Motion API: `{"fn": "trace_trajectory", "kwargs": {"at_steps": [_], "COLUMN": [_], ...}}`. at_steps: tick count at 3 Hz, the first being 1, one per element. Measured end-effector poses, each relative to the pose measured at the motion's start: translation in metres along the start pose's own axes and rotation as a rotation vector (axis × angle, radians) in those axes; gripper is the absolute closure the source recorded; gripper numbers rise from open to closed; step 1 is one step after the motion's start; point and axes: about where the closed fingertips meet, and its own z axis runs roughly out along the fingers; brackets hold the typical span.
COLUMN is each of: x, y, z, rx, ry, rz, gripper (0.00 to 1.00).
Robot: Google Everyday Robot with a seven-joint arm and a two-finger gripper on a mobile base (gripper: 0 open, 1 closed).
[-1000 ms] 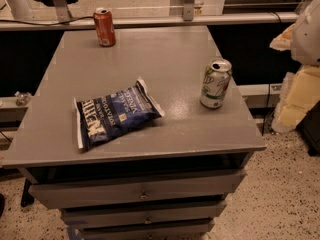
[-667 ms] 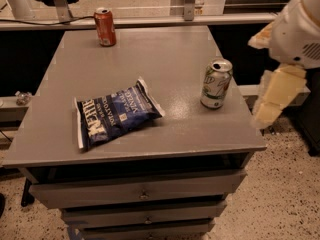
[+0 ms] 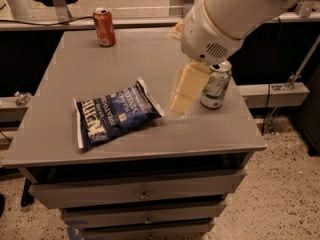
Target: Move blue chip bag near coke can
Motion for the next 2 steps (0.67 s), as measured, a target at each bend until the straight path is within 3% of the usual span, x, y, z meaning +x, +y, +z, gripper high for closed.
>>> {"fn": "trace_trajectory", "kwargs": {"at_steps": [1,2], "x": [-0.053,-0.081], "y": [-0.003,0.004], "z": [0.04,0.085], "rx": [-0.01,-0.044], "ry": [-0.114,-0.171], "rz": [-0.075,-0.108], "gripper": [0.0,0.0]}}
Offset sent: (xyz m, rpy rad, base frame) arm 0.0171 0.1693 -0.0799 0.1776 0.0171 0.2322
